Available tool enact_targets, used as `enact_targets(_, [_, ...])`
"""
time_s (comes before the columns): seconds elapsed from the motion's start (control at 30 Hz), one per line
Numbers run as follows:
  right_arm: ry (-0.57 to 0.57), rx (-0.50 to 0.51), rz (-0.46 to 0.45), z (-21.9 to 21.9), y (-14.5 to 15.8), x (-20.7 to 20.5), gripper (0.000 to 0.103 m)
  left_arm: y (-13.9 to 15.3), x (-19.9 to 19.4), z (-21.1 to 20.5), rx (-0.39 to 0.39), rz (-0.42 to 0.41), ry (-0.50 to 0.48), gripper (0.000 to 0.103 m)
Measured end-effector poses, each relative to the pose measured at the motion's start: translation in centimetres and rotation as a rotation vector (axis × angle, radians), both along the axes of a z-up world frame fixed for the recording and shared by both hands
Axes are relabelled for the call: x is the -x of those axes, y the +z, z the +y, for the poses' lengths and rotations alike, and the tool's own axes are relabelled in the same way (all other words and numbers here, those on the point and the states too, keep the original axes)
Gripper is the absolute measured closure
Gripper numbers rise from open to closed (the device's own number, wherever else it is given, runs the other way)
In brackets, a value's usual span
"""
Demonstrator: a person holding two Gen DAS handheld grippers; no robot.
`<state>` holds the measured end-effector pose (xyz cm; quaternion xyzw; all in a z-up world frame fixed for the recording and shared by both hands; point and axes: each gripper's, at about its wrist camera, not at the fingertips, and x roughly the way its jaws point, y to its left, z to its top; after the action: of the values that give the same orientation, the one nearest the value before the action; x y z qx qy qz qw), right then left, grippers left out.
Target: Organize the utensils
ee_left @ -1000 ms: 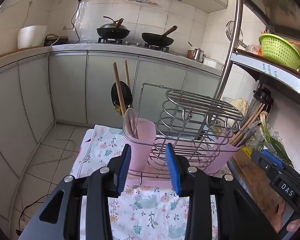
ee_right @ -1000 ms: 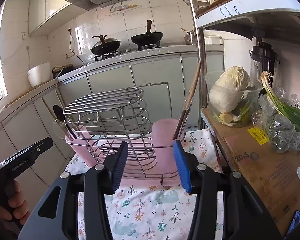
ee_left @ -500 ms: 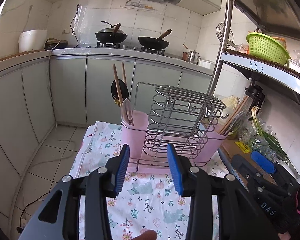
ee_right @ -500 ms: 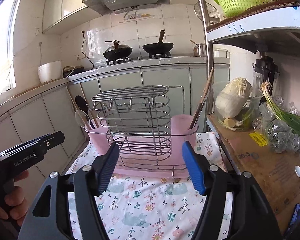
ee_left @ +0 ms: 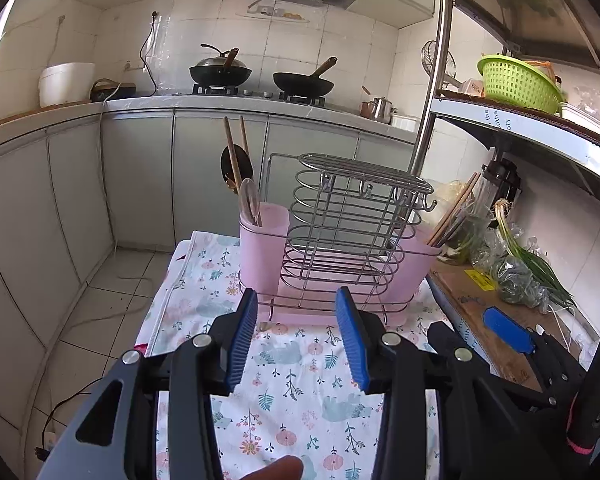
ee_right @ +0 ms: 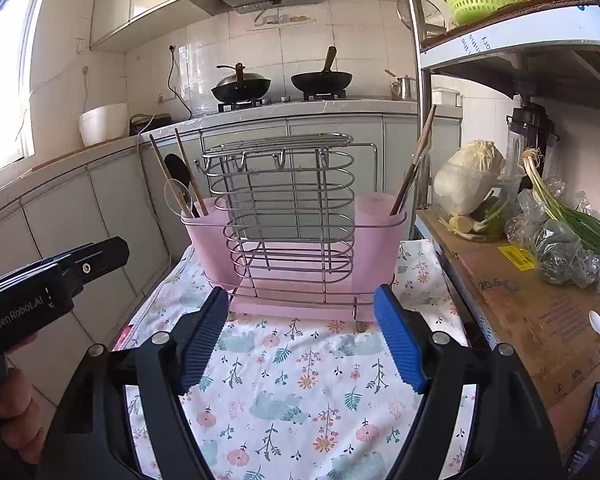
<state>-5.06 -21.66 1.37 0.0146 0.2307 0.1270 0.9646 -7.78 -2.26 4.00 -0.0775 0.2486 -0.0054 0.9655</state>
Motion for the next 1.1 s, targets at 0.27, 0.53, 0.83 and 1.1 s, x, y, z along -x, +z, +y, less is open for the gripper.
enact_targets(0.27, [-0.023,0.033,-0.029,0.6,0.0,1.3,0.027,-0.5,0.7,0.0,-0.009,0.007,0.012,0.063])
enact_targets(0.53, [-0.024,0.039,-0.029,0.8,0.0,1.5,0.027,-0.4,0.9,0.1,-0.015,0.005,0.017,0.063])
enact_targets(0.83, [-0.022,0.036,-0.028,0.8,-0.1,1.5,0.027,-0.5,0.9,-0.1,-0.018,0.006,0.014,0.063])
enact_targets(1.1, [-0.02,0.036,-0.021,0.8,-0.3,1.4,0.027,-0.8,0.7,-0.1,-0.02,0.01,0.012,0.063])
